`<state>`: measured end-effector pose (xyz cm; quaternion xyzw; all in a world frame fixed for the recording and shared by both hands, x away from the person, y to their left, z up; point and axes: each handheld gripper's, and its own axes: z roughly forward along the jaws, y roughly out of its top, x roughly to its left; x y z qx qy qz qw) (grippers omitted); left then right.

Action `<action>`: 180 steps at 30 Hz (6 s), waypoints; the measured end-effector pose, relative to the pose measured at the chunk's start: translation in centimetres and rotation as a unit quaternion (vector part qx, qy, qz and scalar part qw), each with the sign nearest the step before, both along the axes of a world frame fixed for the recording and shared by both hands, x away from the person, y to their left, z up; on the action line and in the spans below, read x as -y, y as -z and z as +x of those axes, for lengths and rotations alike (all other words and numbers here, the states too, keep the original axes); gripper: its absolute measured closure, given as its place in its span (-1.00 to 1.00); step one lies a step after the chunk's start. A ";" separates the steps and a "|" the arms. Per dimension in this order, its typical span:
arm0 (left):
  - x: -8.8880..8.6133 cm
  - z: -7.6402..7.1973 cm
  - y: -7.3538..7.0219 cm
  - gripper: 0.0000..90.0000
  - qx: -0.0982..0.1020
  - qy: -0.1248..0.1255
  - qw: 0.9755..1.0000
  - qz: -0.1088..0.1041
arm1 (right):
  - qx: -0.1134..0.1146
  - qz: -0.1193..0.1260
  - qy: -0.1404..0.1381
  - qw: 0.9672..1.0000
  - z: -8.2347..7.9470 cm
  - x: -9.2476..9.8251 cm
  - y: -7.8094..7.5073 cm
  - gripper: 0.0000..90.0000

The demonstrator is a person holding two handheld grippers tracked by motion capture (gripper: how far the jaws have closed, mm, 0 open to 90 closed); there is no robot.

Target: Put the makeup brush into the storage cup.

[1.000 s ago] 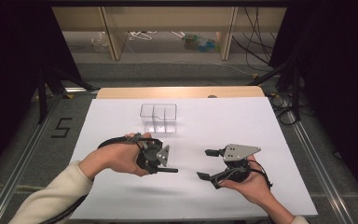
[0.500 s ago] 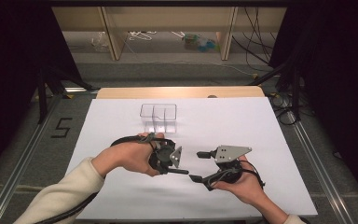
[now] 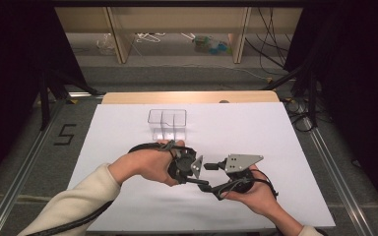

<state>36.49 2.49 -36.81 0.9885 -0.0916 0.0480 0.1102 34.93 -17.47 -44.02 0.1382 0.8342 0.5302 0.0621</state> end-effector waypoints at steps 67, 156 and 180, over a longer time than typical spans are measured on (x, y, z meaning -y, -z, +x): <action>-11.5 0.0 5.8 -0.46 -0.045 -0.278 0.857 -0.432 | 0.023 0.047 0.126 0.991 0.0 2.9 -2.2 0.77; -4.3 -0.4 2.1 0.72 0.037 -0.354 0.787 -0.504 | 0.032 0.061 0.134 0.989 0.3 -1.9 -0.5 -0.27; -4.7 0.5 2.6 0.72 0.059 -0.366 0.779 -0.505 | 0.028 0.062 0.137 0.988 0.7 -2.1 -0.3 -0.23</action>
